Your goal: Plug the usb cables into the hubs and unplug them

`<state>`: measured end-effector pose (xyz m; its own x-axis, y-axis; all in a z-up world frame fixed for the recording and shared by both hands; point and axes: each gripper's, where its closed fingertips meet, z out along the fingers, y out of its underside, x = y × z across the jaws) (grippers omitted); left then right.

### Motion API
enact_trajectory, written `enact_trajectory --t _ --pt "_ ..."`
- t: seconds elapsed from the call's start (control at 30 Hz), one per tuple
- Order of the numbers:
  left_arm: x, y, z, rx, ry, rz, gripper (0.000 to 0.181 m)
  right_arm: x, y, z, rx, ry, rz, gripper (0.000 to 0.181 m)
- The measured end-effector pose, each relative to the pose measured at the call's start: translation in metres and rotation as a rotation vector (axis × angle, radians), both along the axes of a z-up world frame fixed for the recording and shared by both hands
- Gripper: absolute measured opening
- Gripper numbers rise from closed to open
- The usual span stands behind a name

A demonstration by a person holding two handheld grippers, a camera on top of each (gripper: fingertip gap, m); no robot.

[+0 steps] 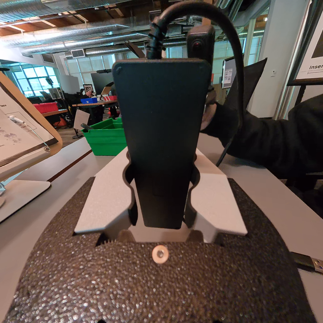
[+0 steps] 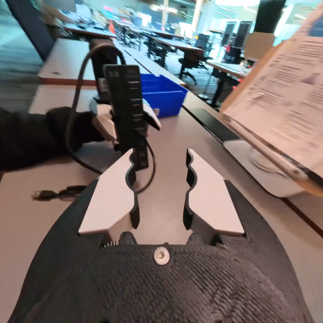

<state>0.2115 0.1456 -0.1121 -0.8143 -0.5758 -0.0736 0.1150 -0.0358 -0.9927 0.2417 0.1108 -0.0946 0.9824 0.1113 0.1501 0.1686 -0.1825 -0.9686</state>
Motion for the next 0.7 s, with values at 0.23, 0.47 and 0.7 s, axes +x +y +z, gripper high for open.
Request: enact_trajectory --t 0.23,0.47,0.7 --pt "-0.007 -0.012 -0.004 0.047 -0.043 -0.056 0.062 -0.026 0.040 -0.027 -0.025 0.080 0.124 0.034" --pt "-0.006 -0.029 -0.013 0.095 -0.026 -0.086 0.062 -0.039 0.039 -0.041 -0.008 0.019 0.166 0.023" --pt "-0.003 -0.031 -0.019 0.088 0.000 -0.085 0.061 -0.040 0.041 -0.043 0.024 0.026 0.160 0.016"
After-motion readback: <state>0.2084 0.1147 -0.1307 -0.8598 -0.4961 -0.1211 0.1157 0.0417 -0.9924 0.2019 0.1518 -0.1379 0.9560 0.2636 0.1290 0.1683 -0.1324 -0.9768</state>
